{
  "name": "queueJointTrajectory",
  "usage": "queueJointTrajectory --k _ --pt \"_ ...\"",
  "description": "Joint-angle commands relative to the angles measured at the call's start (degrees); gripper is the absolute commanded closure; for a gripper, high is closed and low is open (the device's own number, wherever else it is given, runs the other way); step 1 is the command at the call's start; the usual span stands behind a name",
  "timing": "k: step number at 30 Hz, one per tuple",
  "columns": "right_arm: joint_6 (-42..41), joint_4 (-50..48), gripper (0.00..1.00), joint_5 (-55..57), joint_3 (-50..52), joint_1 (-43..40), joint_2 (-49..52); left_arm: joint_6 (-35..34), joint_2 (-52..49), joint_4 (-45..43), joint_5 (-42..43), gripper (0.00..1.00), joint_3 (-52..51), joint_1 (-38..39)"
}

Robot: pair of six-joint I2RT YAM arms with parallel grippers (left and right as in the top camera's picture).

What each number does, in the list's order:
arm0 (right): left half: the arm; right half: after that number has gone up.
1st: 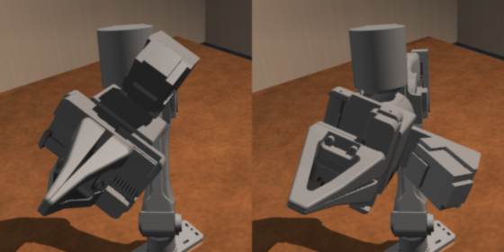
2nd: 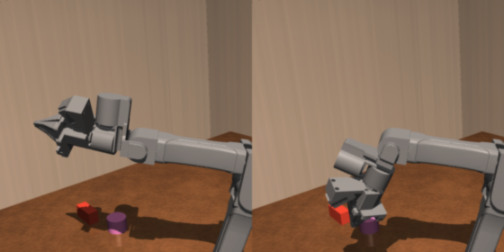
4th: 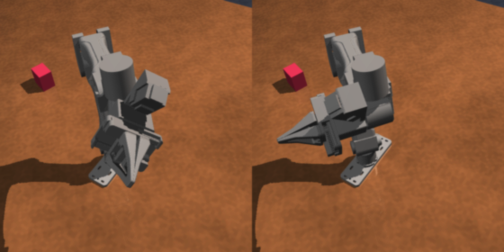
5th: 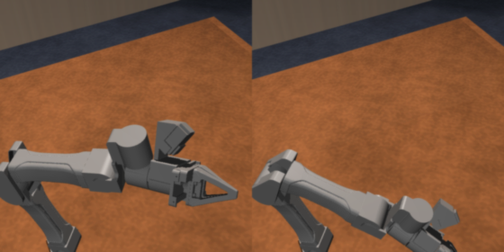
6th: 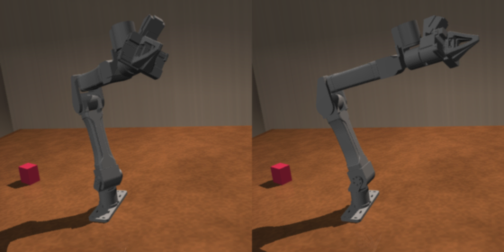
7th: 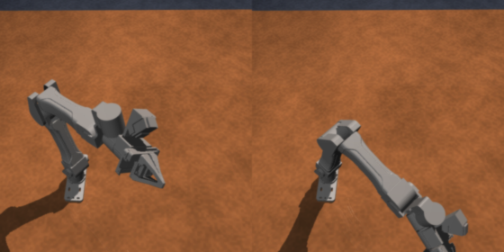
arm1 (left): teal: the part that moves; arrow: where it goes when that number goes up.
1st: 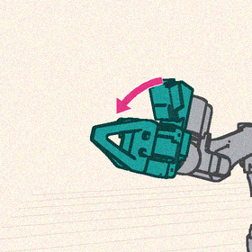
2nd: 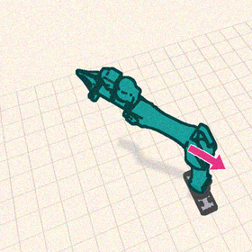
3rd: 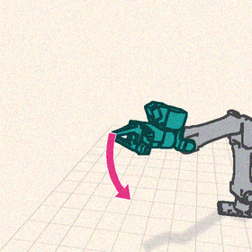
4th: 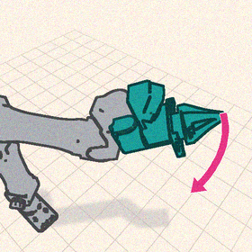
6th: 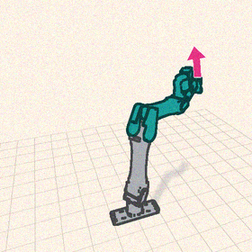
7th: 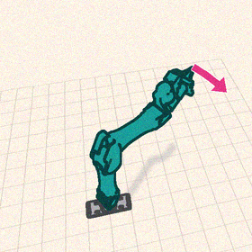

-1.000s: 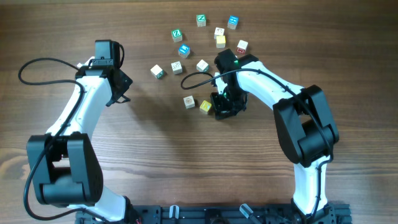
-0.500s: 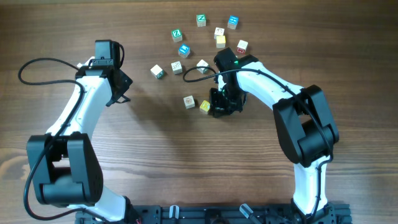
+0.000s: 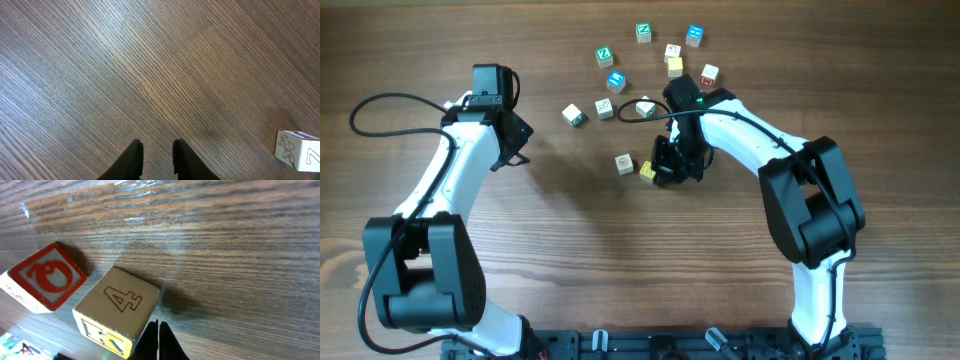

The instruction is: Form a circle

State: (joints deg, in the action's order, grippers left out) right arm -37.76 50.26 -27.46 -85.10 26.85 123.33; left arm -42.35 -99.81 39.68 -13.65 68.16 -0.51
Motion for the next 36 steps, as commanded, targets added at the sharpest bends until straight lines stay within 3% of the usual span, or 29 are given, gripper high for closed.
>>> queueJointTrajectory --k 1,15,19,25,28,32,36 --pt "-3.4 -0.3 0.96 -1.2 0.3 0.3 0.3 0.1 0.5 0.0 -0.3 0.77 0.4 -0.3" --pt "-5.9 -3.4 0.96 -3.9 0.3 0.3 0.3 0.1 0.5 0.0 -0.3 0.77 0.4 -0.3" --pt "-5.7 -0.8 0.96 1.0 0.3 0.3 0.3 0.1 0.5 -0.2 -0.3 0.77 0.4 -0.3" --pt "3.7 2.5 0.96 8.5 -1.0 -0.2 0.3 0.1 0.5 -0.2 -0.3 0.77 0.4 -0.3" --pt "13.0 5.3 0.96 9.4 -6.3 -0.7 0.3 0.1 0.5 -0.2 -0.3 0.77 0.4 -0.3" --pt "16.0 11.3 0.96 21.6 -17.9 -0.7 0.3 0.1 0.5 -0.2 -0.3 0.77 0.4 -0.3" --pt "17.0 9.5 0.95 21.7 -21.4 -0.7 0.3 0.1 0.5 -0.2 -0.3 0.78 0.4 -0.3"
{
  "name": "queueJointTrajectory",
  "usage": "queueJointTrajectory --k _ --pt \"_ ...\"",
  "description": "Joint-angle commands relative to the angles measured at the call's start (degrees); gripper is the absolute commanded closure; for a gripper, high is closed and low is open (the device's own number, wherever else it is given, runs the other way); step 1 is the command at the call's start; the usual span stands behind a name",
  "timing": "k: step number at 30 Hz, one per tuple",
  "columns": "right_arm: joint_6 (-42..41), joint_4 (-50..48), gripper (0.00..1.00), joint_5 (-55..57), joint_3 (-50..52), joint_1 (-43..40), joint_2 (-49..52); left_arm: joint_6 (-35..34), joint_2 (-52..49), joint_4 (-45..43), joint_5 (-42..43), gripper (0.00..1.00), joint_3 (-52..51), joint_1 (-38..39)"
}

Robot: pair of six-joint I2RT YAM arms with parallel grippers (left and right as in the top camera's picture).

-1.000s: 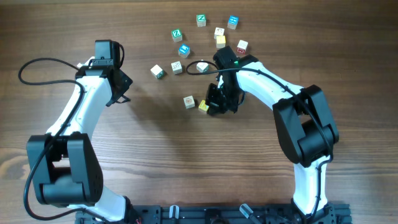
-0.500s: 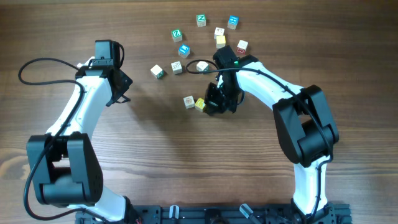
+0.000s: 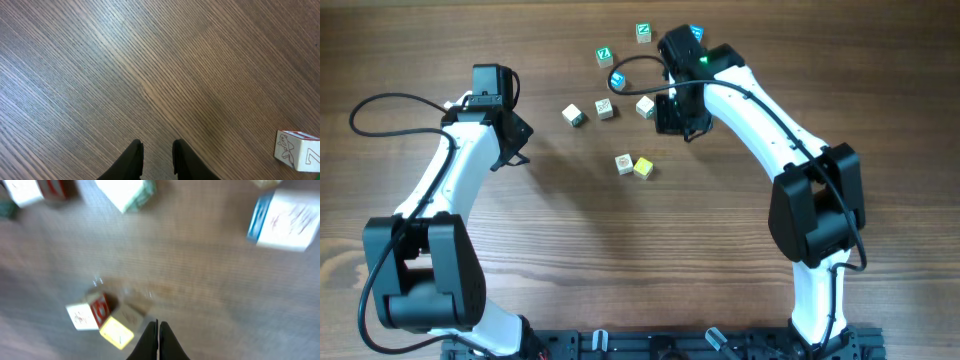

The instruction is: Form a circle

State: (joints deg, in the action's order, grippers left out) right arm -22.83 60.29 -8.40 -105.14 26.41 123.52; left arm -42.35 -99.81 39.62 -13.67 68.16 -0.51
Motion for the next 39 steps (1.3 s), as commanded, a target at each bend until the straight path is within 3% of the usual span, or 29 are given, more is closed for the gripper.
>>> queueJointTrajectory --k 1,6,7,9,10,11,17,20,36,38,39 --pt "2.1 -0.9 0.95 0.9 -1.3 -0.2 0.1 0.1 0.5 -0.1 -0.3 0.78 0.4 -0.3" --pt "4.9 -3.6 0.82 -2.6 -1.2 1.7 0.1 0.1 0.5 -0.1 -0.3 0.78 0.4 -0.3" --pt "4.9 -4.4 0.65 -2.6 -1.2 2.1 0.1 0.1 0.5 -0.1 -0.3 0.78 0.4 -0.3" --pt "4.8 -6.0 0.42 -2.6 -1.2 2.8 0.1 0.1 0.5 -0.1 -0.3 0.78 0.4 -0.3" --pt "4.8 -6.8 0.26 -2.6 -1.2 3.0 0.1 0.1 0.5 -0.1 -0.3 0.78 0.4 -0.3" --pt "4.8 -7.0 0.22 -2.6 -1.2 3.0 0.1 0.1 0.5 -0.1 -0.3 0.78 0.4 -0.3" --pt "4.7 -7.2 0.22 2.7 -1.2 2.9 0.1 0.1 0.5 -0.1 -0.3 0.78 0.4 -0.3" --pt "4.6 -7.2 0.16 6.0 -1.2 2.9 0.1 0.1 0.5 -0.1 -0.3 0.78 0.4 -0.3" --pt "4.7 -7.2 0.21 6.0 -1.2 2.9 0.1 0.1 0.5 -0.1 -0.3 0.78 0.4 -0.3" --pt "4.7 -8.1 0.57 7.7 -1.4 2.9 0.1 0.1 0.5 -0.1 -0.3 0.78 0.4 -0.3" --pt "4.7 -8.2 0.83 8.7 -2.2 2.9 0.0 0.1 0.5 -0.1 -0.3 0.78 0.4 -0.3"
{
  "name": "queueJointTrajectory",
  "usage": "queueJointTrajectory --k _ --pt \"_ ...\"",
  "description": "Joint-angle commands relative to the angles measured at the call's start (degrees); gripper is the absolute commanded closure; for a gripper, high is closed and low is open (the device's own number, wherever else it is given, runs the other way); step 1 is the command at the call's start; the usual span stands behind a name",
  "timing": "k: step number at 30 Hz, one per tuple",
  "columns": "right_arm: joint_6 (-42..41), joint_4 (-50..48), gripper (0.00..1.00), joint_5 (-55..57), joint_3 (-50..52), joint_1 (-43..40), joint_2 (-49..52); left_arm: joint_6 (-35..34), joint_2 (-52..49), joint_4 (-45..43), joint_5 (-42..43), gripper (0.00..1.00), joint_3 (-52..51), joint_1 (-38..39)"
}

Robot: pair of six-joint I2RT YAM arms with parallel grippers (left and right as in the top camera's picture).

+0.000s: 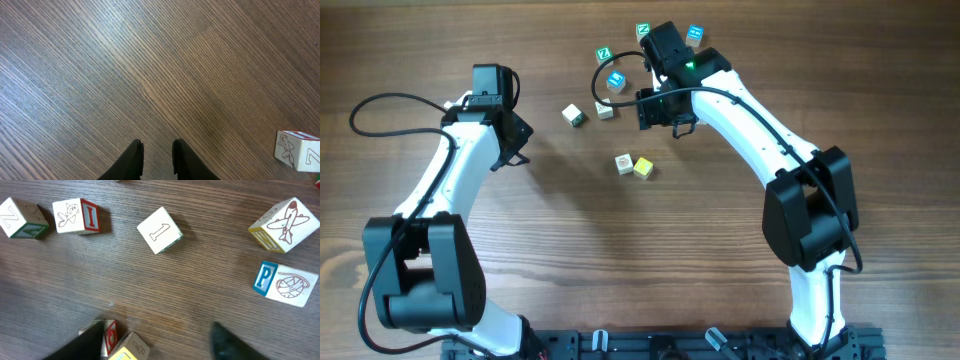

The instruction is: Form a circle

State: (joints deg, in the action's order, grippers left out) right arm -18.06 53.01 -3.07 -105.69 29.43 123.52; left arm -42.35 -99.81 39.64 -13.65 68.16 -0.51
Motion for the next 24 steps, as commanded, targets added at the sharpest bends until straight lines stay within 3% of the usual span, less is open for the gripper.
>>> queueJointTrajectory --k 1,7,9,15,18,24 --pt "-0.1 -0.4 0.96 3.7 -2.9 -0.2 -0.3 0.1 0.5 -0.1 -0.3 0.78 0.4 -0.3" --pt "0.1 3.8 0.96 14.3 -18.0 -1.1 -1.5 0.1 0.5 -0.1 -0.3 0.77 0.4 -0.3" --pt "0.0 2.3 0.96 19.1 -18.3 -1.4 -1.4 0.1 0.5 -0.1 -0.3 0.77 0.4 -0.3" --pt "-3.1 4.3 0.96 19.8 -15.8 -5.7 -0.1 0.1 0.5 -0.1 -0.3 0.77 0.4 -0.3" --pt "-4.4 4.9 0.96 19.8 -14.6 -9.9 -0.1 0.1 0.5 -0.1 -0.3 0.96 0.4 -0.3" --pt "-7.0 9.6 0.92 19.4 -14.6 -21.8 -0.1 0.1 0.5 -0.2 1.2 0.96 0.4 -0.3"
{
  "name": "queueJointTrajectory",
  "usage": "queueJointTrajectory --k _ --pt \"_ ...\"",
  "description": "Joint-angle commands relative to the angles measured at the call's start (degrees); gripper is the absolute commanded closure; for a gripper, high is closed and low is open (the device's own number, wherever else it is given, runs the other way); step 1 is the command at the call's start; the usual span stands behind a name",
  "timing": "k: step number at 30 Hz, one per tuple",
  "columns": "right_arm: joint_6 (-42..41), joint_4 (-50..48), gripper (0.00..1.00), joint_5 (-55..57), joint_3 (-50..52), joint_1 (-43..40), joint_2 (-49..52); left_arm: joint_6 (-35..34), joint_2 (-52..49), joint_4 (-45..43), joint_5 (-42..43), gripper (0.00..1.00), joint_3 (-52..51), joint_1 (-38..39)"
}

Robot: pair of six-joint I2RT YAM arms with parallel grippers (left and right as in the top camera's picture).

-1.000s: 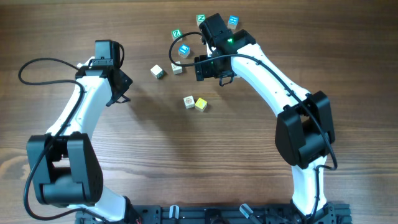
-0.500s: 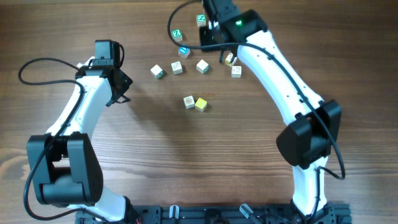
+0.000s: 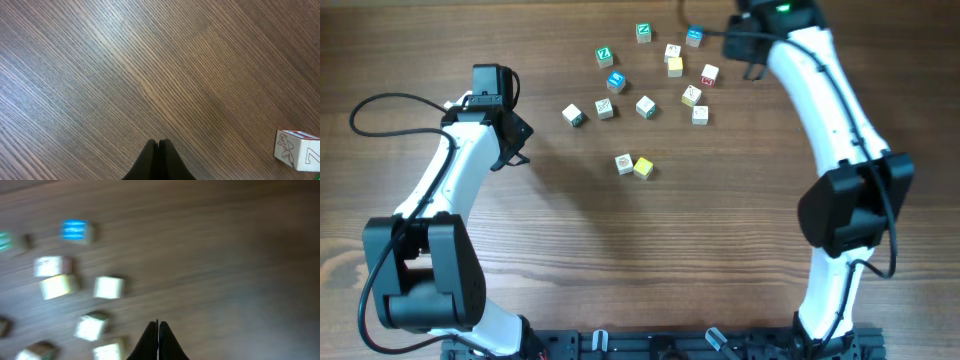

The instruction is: Form a circle

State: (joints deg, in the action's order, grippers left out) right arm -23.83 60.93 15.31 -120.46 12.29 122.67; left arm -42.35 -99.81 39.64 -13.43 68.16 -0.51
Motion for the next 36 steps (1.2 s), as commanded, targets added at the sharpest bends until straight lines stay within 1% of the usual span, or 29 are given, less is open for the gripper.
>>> queueJointTrajectory --k 1,4,6,7,8,9,10,13,14,15,17,18,23,25,27,30,33,36 --pt "0.0 1.9 0.92 1.0 0.2 -6.2 0.8 0.1 0.5 -0.2 1.0 0.96 0.4 -0.3" --pt "2.9 2.2 0.90 0.9 0.2 -12.2 0.8 0.1 0.5 -0.1 1.0 0.96 0.4 -0.3" --pt "2.9 2.7 0.84 0.9 0.2 -15.5 0.8 0.1 0.4 0.1 0.9 0.96 0.3 -0.3" --pt "2.9 2.9 0.64 0.9 0.2 -17.2 0.8 0.1 0.1 0.1 0.9 0.96 0.3 -0.3" --pt "2.9 2.9 0.33 0.9 0.2 -18.3 0.8 0.1 -0.3 0.1 1.0 0.96 0.3 -0.3" --pt "2.8 2.9 0.11 0.9 0.2 -19.2 0.8 0.1 -0.5 0.1 1.1 0.96 0.3 -0.3" --pt "2.8 2.9 0.00 0.2 0.2 -20.7 0.8 0.2 -0.5 0.3 1.6 0.96 0.3 -0.2" --pt "2.8 2.1 0.00 -3.3 0.2 -21.0 0.8 5.7 -0.5 -0.2 3.0 0.96 1.0 0.9" --pt "2.8 1.3 0.00 -3.8 0.2 -21.0 0.8 7.7 -0.5 1.8 3.8 0.96 3.1 1.5" --pt "2.8 0.6 0.00 -3.8 0.2 -21.0 0.8 7.9 -0.5 5.4 3.7 0.96 6.6 1.8" --pt "2.8 -1.1 0.00 -3.8 0.2 -21.0 0.8 10.7 -0.9 13.7 3.7 0.96 17.7 2.3" --pt "2.8 -1.9 0.00 -3.8 0.2 -21.0 0.8 11.6 -1.7 18.6 3.5 0.96 25.3 2.3" --pt "2.8 -4.0 0.00 -3.8 0.2 -21.0 0.8 12.7 -10.4 40.7 2.7 0.96 60.3 2.3" --pt "2.8 -4.0 0.00 -3.8 0.2 -21.0 0.8 13.7 -13.9 44.2 2.7 0.96 67.9 2.3" --pt "2.8 -4.0 0.00 -3.8 0.2 -21.0 0.8 15.4 -15.9 41.9 3.2 0.96 69.5 2.3" --pt "2.8 -4.0 0.00 -3.8 0.2 -21.0 0.8 16.9 -19.3 35.3 8.1 0.96 69.5 4.0" --pt "2.8 -4.0 0.00 -3.8 0.2 -21.0 0.8 17.9 -22.8 27.6 14.3 0.96 69.5 7.7" --pt "2.8 -4.0 0.00 -3.8 0.2 -21.0 0.8 17.9 -27.2 18.0 15.8 0.96 69.5 14.0"
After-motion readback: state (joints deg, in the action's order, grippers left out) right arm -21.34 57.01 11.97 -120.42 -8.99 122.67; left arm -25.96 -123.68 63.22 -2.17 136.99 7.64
